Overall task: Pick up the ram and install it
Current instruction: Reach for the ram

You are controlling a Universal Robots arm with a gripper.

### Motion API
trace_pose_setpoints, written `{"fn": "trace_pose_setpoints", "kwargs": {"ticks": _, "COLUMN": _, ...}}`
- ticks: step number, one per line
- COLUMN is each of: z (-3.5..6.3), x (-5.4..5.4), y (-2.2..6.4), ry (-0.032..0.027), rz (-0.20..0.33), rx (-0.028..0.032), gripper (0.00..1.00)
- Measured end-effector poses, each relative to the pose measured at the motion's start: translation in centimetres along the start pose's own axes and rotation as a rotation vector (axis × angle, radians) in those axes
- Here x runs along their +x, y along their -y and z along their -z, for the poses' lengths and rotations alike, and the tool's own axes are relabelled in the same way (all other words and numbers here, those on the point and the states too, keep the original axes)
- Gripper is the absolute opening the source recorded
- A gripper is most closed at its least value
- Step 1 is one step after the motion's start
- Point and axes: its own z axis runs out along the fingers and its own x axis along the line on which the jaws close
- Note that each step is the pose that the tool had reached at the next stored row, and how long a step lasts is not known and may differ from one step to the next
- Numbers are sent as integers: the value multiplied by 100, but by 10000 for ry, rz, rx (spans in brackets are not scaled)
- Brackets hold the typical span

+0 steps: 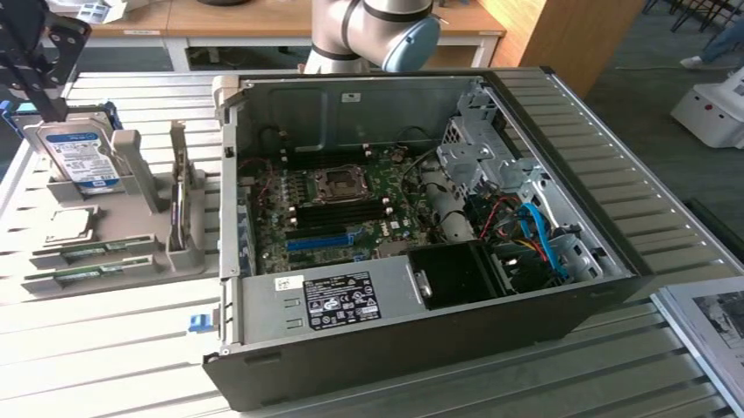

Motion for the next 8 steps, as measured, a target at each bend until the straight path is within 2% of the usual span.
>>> {"fn": "trace_pose_setpoints", "kwargs": {"ticks": 8, "z": 3, "x": 153, "y": 12, "ry": 0, "rz": 0, "rx": 0, "gripper": 10}}
